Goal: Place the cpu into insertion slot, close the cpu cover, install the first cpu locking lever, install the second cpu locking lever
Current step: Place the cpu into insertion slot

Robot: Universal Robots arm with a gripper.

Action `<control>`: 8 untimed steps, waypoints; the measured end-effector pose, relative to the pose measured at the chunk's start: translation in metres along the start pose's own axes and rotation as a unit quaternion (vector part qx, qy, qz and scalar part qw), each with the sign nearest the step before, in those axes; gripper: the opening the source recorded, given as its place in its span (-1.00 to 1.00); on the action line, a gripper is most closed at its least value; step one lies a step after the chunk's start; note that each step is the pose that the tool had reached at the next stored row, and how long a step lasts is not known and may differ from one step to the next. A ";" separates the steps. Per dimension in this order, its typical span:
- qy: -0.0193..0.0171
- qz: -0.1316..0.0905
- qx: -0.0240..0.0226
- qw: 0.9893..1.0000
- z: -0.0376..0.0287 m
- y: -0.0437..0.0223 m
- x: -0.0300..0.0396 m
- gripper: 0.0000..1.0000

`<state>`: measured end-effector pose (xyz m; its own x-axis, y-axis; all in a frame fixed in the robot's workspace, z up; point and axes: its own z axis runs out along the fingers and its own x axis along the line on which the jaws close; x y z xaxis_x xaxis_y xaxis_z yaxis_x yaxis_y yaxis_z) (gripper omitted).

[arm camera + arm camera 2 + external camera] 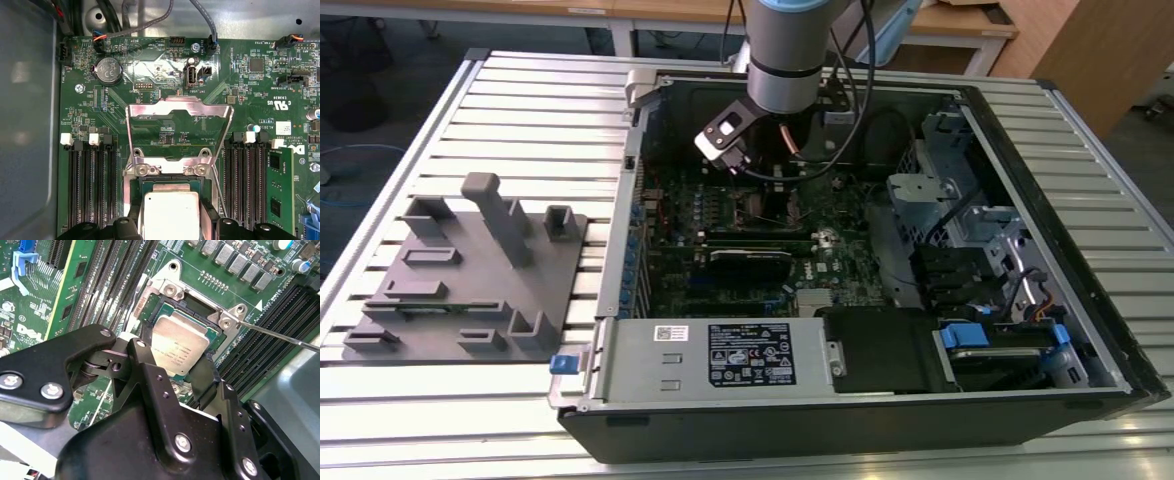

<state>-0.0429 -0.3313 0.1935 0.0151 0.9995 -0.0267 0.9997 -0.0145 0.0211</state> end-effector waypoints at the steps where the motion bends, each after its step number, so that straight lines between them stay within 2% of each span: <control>1: 0.000 0.000 0.000 1.000 0.0001 0.0000 0.0000 0.08; 8: 0.000 0.000 0.000 1.000 0.0013 0.0000 0.0000 0.08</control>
<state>-0.0429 -0.3313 0.1921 0.0157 0.9995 -0.0268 0.9997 -0.0151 0.0210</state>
